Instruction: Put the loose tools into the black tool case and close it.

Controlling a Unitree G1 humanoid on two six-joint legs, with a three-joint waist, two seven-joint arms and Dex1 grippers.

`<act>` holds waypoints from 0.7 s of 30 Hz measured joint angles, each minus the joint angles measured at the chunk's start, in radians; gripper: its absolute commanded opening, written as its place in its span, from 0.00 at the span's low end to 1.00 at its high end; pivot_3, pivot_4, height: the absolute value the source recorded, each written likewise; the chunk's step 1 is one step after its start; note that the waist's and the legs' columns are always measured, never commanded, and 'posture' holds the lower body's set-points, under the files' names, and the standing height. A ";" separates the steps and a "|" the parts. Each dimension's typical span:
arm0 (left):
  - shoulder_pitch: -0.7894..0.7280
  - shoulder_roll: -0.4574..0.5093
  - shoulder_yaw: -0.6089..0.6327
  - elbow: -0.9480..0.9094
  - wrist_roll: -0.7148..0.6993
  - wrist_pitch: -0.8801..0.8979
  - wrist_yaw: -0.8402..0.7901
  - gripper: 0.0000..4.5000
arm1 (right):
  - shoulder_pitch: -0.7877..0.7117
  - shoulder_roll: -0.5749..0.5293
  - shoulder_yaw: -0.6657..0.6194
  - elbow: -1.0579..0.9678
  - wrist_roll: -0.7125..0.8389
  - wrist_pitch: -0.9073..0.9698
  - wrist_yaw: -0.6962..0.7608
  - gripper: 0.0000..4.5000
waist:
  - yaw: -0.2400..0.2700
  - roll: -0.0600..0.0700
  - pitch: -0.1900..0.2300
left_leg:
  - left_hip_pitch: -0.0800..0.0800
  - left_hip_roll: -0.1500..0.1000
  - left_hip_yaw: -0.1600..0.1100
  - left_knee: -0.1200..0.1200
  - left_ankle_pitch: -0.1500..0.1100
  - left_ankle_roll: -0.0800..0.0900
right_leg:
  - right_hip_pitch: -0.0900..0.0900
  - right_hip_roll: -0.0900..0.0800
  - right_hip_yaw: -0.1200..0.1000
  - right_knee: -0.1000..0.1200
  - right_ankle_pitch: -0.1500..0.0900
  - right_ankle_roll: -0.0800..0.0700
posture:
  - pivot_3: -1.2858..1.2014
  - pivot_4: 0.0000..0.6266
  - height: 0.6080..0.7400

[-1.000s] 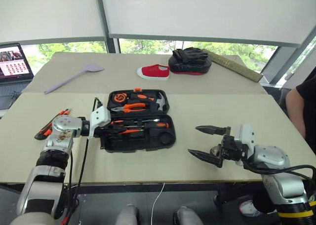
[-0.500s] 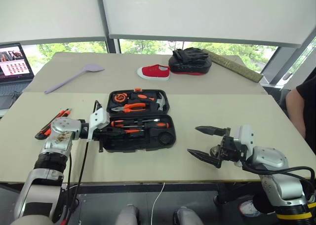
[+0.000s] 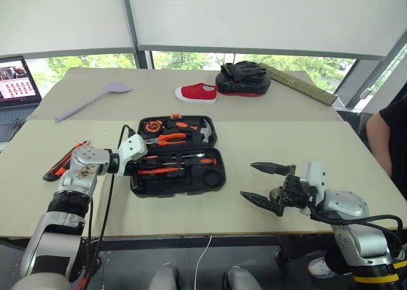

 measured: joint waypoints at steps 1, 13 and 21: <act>0.005 0.003 0.000 -0.001 0.000 -0.017 -0.003 0.01 | 0.000 0.000 0.000 0.000 0.000 0.000 -0.001 1.00 | 0.000 0.000 0.000 | 0.000 0.000 0.000 0.000 0.000 0.000 | 0.000 0.000 0.000 0.000 0.000 0.000 | 0.52 0.24 1.00; 0.066 0.020 0.011 0.004 -0.013 -0.192 -0.009 0.01 | -0.011 0.020 0.001 0.046 -0.020 -0.029 -0.008 1.00 | 0.001 0.000 0.000 | 0.002 0.000 0.000 0.000 0.000 0.000 | 0.002 0.000 0.000 0.000 0.000 0.000 | 0.52 0.24 1.00; 0.138 0.000 0.147 -0.044 -0.164 -0.042 0.020 0.17 | -0.041 0.028 0.012 0.068 -0.021 -0.049 -0.004 1.00 | -0.003 0.000 0.000 | 0.001 0.001 0.000 0.000 0.000 0.000 | 0.000 0.000 0.000 0.001 0.000 -0.001 | 0.52 0.24 1.00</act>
